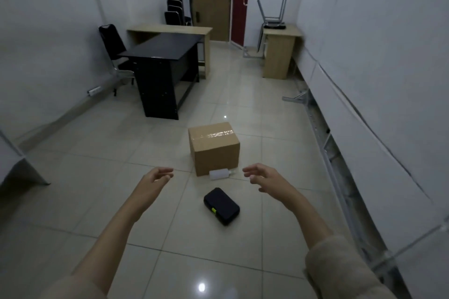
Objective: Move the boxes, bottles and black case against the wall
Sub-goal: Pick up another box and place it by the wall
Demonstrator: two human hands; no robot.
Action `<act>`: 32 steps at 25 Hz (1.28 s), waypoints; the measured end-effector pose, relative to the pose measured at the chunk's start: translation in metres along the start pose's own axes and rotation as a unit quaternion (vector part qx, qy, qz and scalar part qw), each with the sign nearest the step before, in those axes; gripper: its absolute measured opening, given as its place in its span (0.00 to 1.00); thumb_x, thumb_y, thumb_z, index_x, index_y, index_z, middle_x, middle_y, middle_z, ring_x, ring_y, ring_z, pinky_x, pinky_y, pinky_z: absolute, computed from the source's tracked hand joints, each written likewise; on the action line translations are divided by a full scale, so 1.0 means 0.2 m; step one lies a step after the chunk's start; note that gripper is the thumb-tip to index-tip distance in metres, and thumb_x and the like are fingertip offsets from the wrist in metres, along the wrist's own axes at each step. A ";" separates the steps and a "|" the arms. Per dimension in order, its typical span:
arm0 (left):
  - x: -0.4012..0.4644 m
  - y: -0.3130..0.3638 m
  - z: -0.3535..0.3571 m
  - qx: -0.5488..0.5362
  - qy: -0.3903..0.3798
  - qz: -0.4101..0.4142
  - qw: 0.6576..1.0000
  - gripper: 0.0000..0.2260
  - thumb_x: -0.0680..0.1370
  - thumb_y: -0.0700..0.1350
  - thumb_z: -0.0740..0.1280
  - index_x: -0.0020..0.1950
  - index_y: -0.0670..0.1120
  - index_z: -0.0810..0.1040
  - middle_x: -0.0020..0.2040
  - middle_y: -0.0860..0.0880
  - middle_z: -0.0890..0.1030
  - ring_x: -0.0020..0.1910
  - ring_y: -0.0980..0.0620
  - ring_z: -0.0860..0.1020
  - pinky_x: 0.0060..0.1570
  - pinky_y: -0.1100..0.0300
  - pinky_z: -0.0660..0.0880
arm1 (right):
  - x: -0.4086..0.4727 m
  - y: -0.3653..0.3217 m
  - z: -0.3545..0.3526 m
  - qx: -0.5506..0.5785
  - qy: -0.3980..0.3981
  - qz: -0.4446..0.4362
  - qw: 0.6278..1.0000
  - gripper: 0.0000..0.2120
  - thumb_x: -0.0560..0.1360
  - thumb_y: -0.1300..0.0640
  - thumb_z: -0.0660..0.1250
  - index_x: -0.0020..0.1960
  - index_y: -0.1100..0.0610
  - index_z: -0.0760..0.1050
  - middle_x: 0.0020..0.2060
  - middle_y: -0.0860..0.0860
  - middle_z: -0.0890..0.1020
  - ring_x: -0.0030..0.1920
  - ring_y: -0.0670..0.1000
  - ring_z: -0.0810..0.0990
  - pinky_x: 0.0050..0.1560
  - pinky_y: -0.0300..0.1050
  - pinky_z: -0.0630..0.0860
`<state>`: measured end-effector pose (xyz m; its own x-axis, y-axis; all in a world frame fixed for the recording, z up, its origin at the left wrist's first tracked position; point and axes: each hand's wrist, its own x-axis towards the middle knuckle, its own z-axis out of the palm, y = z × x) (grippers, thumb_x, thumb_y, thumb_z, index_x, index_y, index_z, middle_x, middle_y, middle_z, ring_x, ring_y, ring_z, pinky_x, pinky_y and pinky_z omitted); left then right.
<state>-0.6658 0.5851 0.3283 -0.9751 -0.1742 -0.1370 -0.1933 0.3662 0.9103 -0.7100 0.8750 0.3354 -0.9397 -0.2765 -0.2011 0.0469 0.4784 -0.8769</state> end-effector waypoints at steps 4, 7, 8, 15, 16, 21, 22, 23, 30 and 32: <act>0.27 -0.10 -0.40 0.007 0.000 -0.008 1.000 0.10 0.79 0.41 0.58 0.58 0.47 0.74 0.56 0.49 0.78 0.57 0.51 0.73 0.56 0.57 0.66 | 0.34 -0.23 0.31 0.030 0.000 -0.006 1.000 0.12 0.78 0.58 0.57 0.59 0.50 0.73 0.57 0.49 0.77 0.57 0.48 0.75 0.46 0.38 0.72; 0.46 -0.16 -0.62 -0.002 0.011 -0.015 1.000 0.09 0.79 0.41 0.58 0.57 0.49 0.74 0.56 0.49 0.78 0.58 0.50 0.74 0.57 0.56 0.67 | 0.56 -0.34 0.47 0.042 0.001 -0.002 0.999 0.11 0.78 0.58 0.58 0.56 0.48 0.73 0.55 0.47 0.77 0.57 0.48 0.75 0.47 0.39 0.73; 0.52 -0.18 -0.67 -0.006 0.010 -0.015 1.000 0.09 0.79 0.41 0.58 0.57 0.49 0.74 0.56 0.49 0.78 0.58 0.50 0.74 0.57 0.56 0.67 | 0.63 -0.36 0.50 0.044 0.001 0.002 0.999 0.11 0.78 0.59 0.58 0.56 0.48 0.73 0.54 0.47 0.77 0.56 0.48 0.75 0.47 0.39 0.73; 1.08 -0.26 -0.78 -0.016 -0.005 -0.017 1.000 0.10 0.79 0.41 0.58 0.58 0.48 0.74 0.55 0.49 0.78 0.57 0.51 0.74 0.56 0.57 0.66 | 1.21 -0.39 0.52 0.076 0.049 0.018 0.996 0.11 0.78 0.61 0.57 0.54 0.49 0.74 0.55 0.47 0.77 0.59 0.48 0.74 0.50 0.44 0.73; 1.19 -0.26 -0.78 -0.019 -0.007 -0.016 1.000 0.10 0.79 0.41 0.58 0.58 0.49 0.74 0.55 0.49 0.78 0.57 0.51 0.74 0.56 0.57 0.67 | 1.31 -0.39 0.51 0.080 0.053 0.022 0.995 0.11 0.78 0.61 0.57 0.54 0.50 0.74 0.54 0.47 0.77 0.58 0.48 0.74 0.52 0.45 0.73; 1.78 -0.20 -0.78 -0.034 -0.003 -0.026 0.999 0.10 0.79 0.41 0.57 0.58 0.48 0.73 0.56 0.49 0.78 0.57 0.50 0.74 0.55 0.57 0.67 | 1.86 -0.39 0.34 0.067 0.067 0.046 0.994 0.11 0.78 0.62 0.57 0.56 0.53 0.74 0.55 0.50 0.77 0.55 0.49 0.75 0.58 0.47 0.72; 1.90 -0.18 -0.77 -0.042 0.006 -0.027 0.999 0.10 0.79 0.41 0.57 0.58 0.48 0.73 0.56 0.49 0.78 0.57 0.50 0.74 0.54 0.57 0.67 | 1.97 -0.38 0.28 0.064 0.076 0.053 0.994 0.11 0.78 0.61 0.58 0.56 0.53 0.74 0.55 0.51 0.77 0.55 0.50 0.75 0.58 0.48 0.72; 2.02 -0.15 -0.75 -0.048 0.010 -0.027 0.998 0.09 0.79 0.41 0.57 0.57 0.49 0.73 0.56 0.49 0.78 0.57 0.50 0.74 0.54 0.56 0.68 | 2.08 -0.38 0.22 0.064 0.088 0.060 0.992 0.11 0.77 0.62 0.58 0.56 0.53 0.74 0.55 0.52 0.78 0.55 0.50 0.75 0.58 0.49 0.72; 2.78 -0.14 -0.55 -0.033 -0.031 -0.056 0.997 0.10 0.80 0.42 0.57 0.58 0.49 0.73 0.56 0.49 0.78 0.58 0.50 0.74 0.57 0.56 0.68 | 2.70 -0.27 -0.01 0.087 0.144 0.113 0.979 0.12 0.76 0.64 0.57 0.53 0.52 0.75 0.53 0.51 0.78 0.52 0.49 0.76 0.52 0.47 0.73; 3.01 -0.17 -0.46 -0.030 -0.041 -0.069 0.996 0.10 0.80 0.42 0.57 0.58 0.47 0.74 0.56 0.49 0.78 0.58 0.49 0.74 0.55 0.57 0.67 | 2.86 -0.18 -0.03 0.088 0.152 0.138 0.975 0.12 0.76 0.63 0.57 0.53 0.52 0.75 0.53 0.51 0.77 0.50 0.47 0.75 0.47 0.43 0.73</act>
<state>-1.2362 0.3839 0.2497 -0.9455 -0.1431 -0.2926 -0.3226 0.2887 0.9014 -1.2519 0.7045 0.2553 -0.9389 0.1152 -0.3243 0.3440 0.3426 -0.8742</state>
